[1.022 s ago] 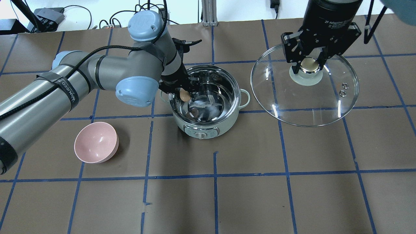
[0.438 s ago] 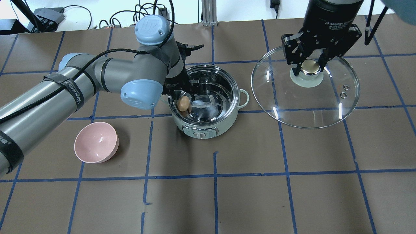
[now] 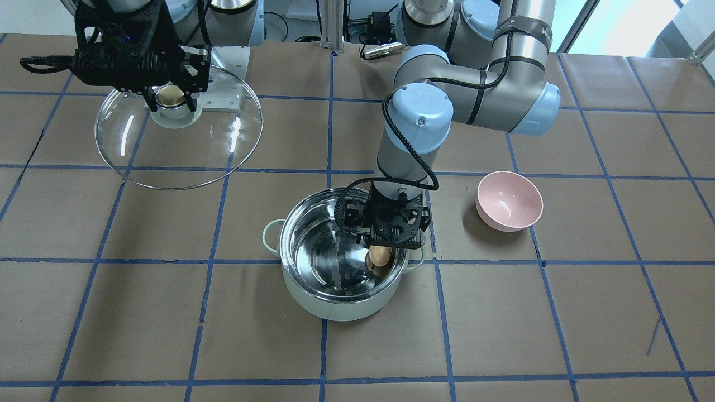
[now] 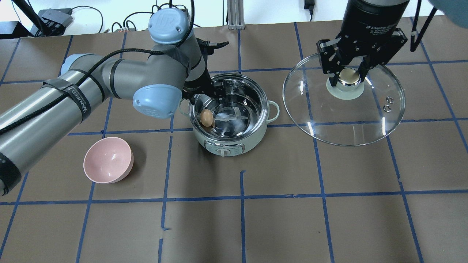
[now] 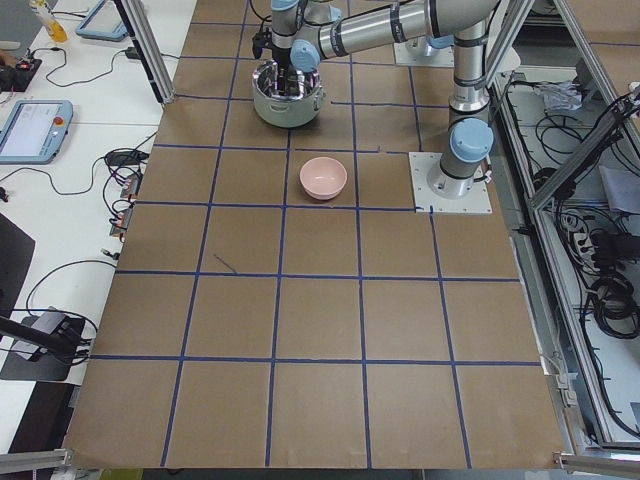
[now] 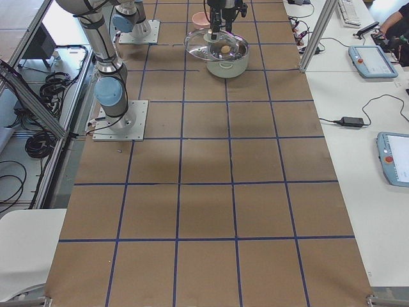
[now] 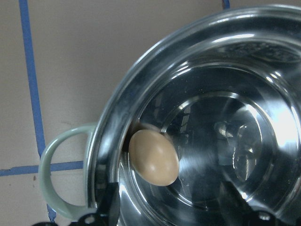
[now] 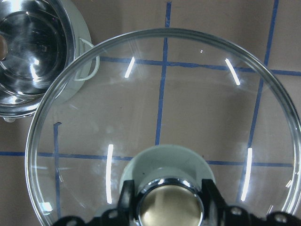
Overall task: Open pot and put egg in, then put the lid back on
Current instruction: 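Raise the open left gripper away from the pot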
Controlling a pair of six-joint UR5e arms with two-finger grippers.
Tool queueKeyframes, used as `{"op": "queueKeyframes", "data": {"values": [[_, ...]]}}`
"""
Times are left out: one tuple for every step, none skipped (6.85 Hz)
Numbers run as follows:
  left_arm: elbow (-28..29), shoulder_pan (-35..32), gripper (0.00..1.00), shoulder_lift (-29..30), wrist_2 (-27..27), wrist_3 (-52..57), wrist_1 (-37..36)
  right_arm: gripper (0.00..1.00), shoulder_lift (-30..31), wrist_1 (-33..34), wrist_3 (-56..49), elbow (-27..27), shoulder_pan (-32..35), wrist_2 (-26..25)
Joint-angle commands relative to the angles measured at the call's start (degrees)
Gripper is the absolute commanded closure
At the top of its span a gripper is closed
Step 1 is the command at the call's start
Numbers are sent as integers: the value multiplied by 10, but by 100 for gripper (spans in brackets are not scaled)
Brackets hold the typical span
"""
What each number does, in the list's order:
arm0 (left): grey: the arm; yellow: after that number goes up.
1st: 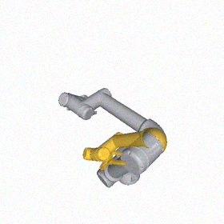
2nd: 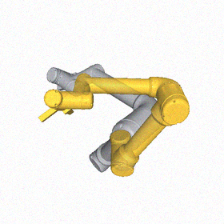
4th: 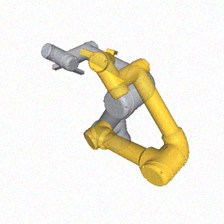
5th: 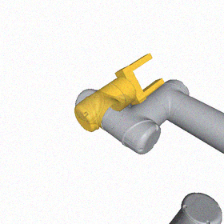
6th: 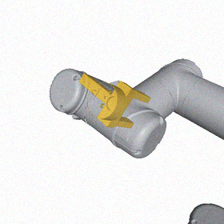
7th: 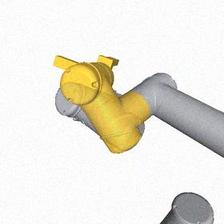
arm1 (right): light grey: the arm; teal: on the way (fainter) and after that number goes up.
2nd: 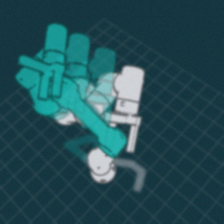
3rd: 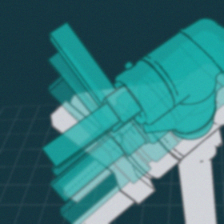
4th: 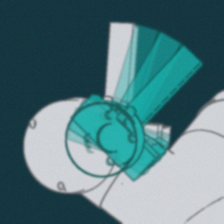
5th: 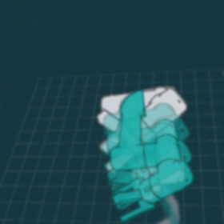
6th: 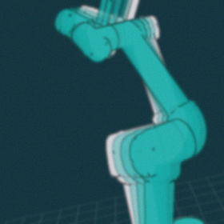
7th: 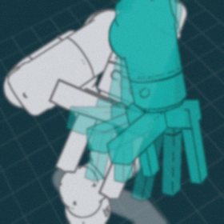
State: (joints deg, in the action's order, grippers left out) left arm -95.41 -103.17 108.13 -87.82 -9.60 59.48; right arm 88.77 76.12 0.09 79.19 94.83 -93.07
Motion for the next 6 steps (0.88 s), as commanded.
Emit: {"op": "queueKeyframes", "data": {"values": [[21, 5, 8, -40, -3, -1, 31, 62, 0, -5, 0, 0, 0, -1], [23, 27, 7, -72, -5, 7, 81, 60, 0, -5, 0, 0, 0, -1], [23, 59, 6, -106, -4, 10, 133, 60, 0, -5, 0, 0, -1, -1], [25, 82, 5, -136, -4, 52, 175, 56, 0, -7, 0, 0, 0, -2], [25, 96, 3, -175, -5, 81, 224, 51, 0, -7, 0, 0, 0, -2], [32, 105, 3, -202, -32, 83, 275, 51, 0, -8, 0, 0, 0, -3]]}}
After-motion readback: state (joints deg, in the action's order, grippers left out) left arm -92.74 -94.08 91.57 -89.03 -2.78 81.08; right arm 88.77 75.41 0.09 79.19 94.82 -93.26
